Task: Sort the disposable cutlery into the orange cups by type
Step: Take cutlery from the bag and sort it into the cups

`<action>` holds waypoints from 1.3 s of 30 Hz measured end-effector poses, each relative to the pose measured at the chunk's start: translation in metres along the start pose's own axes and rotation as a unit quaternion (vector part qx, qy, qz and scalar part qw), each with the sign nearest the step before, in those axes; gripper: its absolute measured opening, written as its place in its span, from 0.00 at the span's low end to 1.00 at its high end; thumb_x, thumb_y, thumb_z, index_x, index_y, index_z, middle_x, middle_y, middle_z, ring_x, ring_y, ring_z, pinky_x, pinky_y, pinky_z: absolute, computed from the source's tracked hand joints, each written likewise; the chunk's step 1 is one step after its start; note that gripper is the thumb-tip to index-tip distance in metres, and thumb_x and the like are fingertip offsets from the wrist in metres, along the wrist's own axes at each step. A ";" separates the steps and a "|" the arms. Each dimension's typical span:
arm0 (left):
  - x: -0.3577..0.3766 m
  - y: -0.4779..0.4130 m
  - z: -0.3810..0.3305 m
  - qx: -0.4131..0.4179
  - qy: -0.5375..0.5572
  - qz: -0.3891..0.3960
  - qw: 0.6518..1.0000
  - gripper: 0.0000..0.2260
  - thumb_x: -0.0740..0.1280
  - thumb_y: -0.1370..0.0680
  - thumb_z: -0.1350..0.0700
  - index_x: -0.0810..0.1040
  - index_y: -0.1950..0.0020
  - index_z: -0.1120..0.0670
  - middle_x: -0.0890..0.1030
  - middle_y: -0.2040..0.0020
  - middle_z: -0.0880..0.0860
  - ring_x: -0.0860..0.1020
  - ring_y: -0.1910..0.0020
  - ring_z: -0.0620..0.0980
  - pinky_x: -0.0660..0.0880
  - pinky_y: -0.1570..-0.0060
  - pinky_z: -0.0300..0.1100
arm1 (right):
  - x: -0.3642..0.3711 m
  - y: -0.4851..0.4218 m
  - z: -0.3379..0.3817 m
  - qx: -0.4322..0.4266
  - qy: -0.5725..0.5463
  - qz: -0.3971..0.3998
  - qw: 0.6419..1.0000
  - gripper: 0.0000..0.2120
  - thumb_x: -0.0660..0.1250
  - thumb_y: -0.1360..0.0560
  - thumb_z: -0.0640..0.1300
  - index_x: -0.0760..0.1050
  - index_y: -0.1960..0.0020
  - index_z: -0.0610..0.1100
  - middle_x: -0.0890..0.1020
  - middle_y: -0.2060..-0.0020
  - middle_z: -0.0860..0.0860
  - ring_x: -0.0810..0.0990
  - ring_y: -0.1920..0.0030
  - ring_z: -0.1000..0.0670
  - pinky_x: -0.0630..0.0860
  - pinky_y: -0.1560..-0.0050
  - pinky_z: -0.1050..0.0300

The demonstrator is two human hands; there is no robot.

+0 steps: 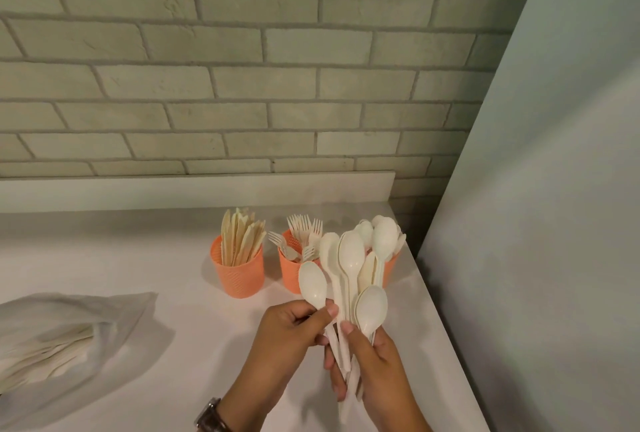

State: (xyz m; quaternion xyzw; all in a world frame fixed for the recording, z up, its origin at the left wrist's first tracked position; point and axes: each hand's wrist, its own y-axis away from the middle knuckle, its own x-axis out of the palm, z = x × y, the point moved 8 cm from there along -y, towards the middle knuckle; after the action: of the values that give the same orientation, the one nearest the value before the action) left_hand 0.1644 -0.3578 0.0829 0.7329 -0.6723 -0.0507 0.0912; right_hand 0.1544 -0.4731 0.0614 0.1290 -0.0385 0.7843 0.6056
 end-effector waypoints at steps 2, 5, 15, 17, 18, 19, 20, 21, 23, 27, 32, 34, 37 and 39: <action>-0.003 0.000 0.003 -0.007 0.006 -0.016 1.000 0.11 0.71 0.28 0.58 0.80 0.64 0.67 0.77 0.72 0.56 0.76 0.73 0.46 0.77 0.62 0.39 | -0.001 0.000 0.001 -0.001 0.005 -0.008 1.000 0.13 0.61 0.25 0.49 0.77 0.49 0.40 0.78 0.70 0.39 0.70 0.81 0.46 0.70 0.75 0.56; -0.001 0.003 0.002 -0.010 0.020 -0.003 1.000 0.06 0.71 0.28 0.60 0.83 0.64 0.60 0.78 0.72 0.53 0.77 0.72 0.45 0.76 0.65 0.34 | -0.003 -0.001 0.002 -0.002 0.041 -0.019 0.999 0.08 0.59 0.20 0.43 0.76 0.46 0.45 0.78 0.72 0.43 0.69 0.80 0.49 0.68 0.75 0.58; 0.011 0.005 -0.007 -0.002 0.043 0.062 0.997 0.12 0.72 0.33 0.54 0.82 0.60 0.64 0.77 0.72 0.60 0.72 0.77 0.55 0.74 0.67 0.41 | 0.006 0.001 0.006 -0.004 0.045 0.019 0.999 0.14 0.60 0.27 0.50 0.74 0.48 0.41 0.78 0.71 0.43 0.68 0.81 0.50 0.67 0.77 0.62; 0.010 0.005 -0.008 0.005 0.048 0.047 0.998 0.10 0.72 0.33 0.55 0.83 0.63 0.62 0.76 0.74 0.59 0.71 0.78 0.55 0.74 0.68 0.41 | 0.006 0.001 0.006 0.000 0.029 0.023 0.999 0.15 0.61 0.27 0.51 0.74 0.48 0.40 0.78 0.70 0.42 0.68 0.81 0.50 0.68 0.76 0.61; 0.010 0.005 -0.008 0.008 0.053 0.039 0.998 0.09 0.72 0.33 0.55 0.82 0.64 0.61 0.76 0.75 0.58 0.71 0.78 0.54 0.74 0.68 0.41 | 0.005 0.001 0.005 0.002 0.021 0.019 1.000 0.16 0.61 0.27 0.51 0.74 0.48 0.39 0.78 0.70 0.42 0.69 0.81 0.49 0.68 0.75 0.60; 0.010 0.005 -0.007 0.009 0.056 0.032 0.998 0.08 0.71 0.31 0.56 0.82 0.64 0.62 0.76 0.75 0.57 0.71 0.78 0.53 0.74 0.68 0.40 | 0.003 0.001 0.005 0.004 0.015 0.013 1.000 0.16 0.61 0.27 0.51 0.74 0.49 0.39 0.78 0.70 0.42 0.69 0.81 0.49 0.68 0.75 0.60; 0.010 0.004 -0.006 0.009 0.055 0.027 0.998 0.08 0.71 0.30 0.58 0.82 0.65 0.62 0.77 0.75 0.57 0.71 0.77 0.52 0.75 0.67 0.39 | 0.001 0.001 0.005 0.004 0.013 0.005 1.000 0.16 0.61 0.27 0.51 0.74 0.50 0.38 0.79 0.71 0.42 0.69 0.81 0.49 0.68 0.74 0.58; 0.010 0.004 -0.004 0.007 0.054 0.022 0.998 0.08 0.70 0.28 0.59 0.82 0.64 0.62 0.77 0.75 0.56 0.72 0.76 0.51 0.75 0.66 0.38 | -0.001 0.002 0.005 0.002 0.017 -0.004 1.000 0.16 0.61 0.28 0.51 0.75 0.52 0.38 0.79 0.71 0.42 0.69 0.80 0.48 0.69 0.74 0.57; 0.009 0.002 0.001 0.001 0.052 0.016 0.999 0.08 0.69 0.26 0.59 0.82 0.62 0.63 0.79 0.72 0.57 0.72 0.74 0.49 0.76 0.62 0.38 | -0.005 0.003 0.008 -0.010 0.024 -0.021 0.999 0.15 0.60 0.27 0.51 0.76 0.55 0.40 0.80 0.71 0.43 0.70 0.80 0.48 0.69 0.74 0.57; 0.008 -0.006 0.007 -0.019 0.049 0.005 0.999 0.08 0.69 0.26 0.59 0.83 0.61 0.61 0.80 0.70 0.54 0.74 0.70 0.45 0.78 0.60 0.37 | -0.020 0.005 0.009 -0.022 0.052 -0.067 0.996 0.15 0.59 0.21 0.48 0.74 0.54 0.36 0.81 0.71 0.45 0.70 0.80 0.49 0.70 0.76 0.58; 0.002 -0.029 -0.024 0.045 0.045 -0.039 0.997 0.01 0.70 0.27 0.62 0.81 0.57 0.58 0.81 0.71 0.48 0.79 0.69 0.43 0.80 0.62 0.37 | -0.056 0.012 0.009 -0.018 0.097 -0.155 0.983 0.09 0.56 0.20 0.43 0.70 0.53 0.38 0.81 0.66 0.44 0.68 0.81 0.51 0.67 0.77 0.59; 0.004 -0.046 -0.040 0.087 0.015 -0.069 0.994 0.02 0.71 0.28 0.61 0.81 0.57 0.57 0.83 0.69 0.48 0.81 0.68 0.44 0.78 0.64 0.35 | -0.067 0.014 0.010 -0.017 0.103 -0.179 0.978 0.08 0.57 0.21 0.43 0.70 0.53 0.38 0.81 0.66 0.45 0.67 0.81 0.51 0.66 0.78 0.60; 0.024 -0.076 -0.049 0.093 -0.010 -0.081 0.992 0.04 0.72 0.28 0.57 0.82 0.59 0.57 0.84 0.65 0.50 0.82 0.64 0.46 0.77 0.60 0.34 | -0.080 0.017 0.011 -0.009 0.097 -0.205 0.974 0.08 0.58 0.21 0.43 0.70 0.52 0.39 0.81 0.67 0.46 0.68 0.80 0.51 0.67 0.78 0.59; 0.041 -0.094 -0.053 0.114 -0.059 -0.079 0.989 0.06 0.71 0.27 0.56 0.80 0.63 0.55 0.81 0.66 0.49 0.79 0.66 0.45 0.73 0.65 0.27 | -0.084 0.018 0.012 -0.005 0.093 -0.216 0.972 0.07 0.59 0.21 0.43 0.71 0.52 0.40 0.81 0.68 0.47 0.68 0.80 0.51 0.67 0.78 0.60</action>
State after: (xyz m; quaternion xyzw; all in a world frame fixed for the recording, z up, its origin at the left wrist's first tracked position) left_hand 0.2705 -0.3878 0.1173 0.7854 -0.6174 -0.0239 -0.0366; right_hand 0.1582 -0.5593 0.0536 0.0572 0.0429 0.6433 0.7623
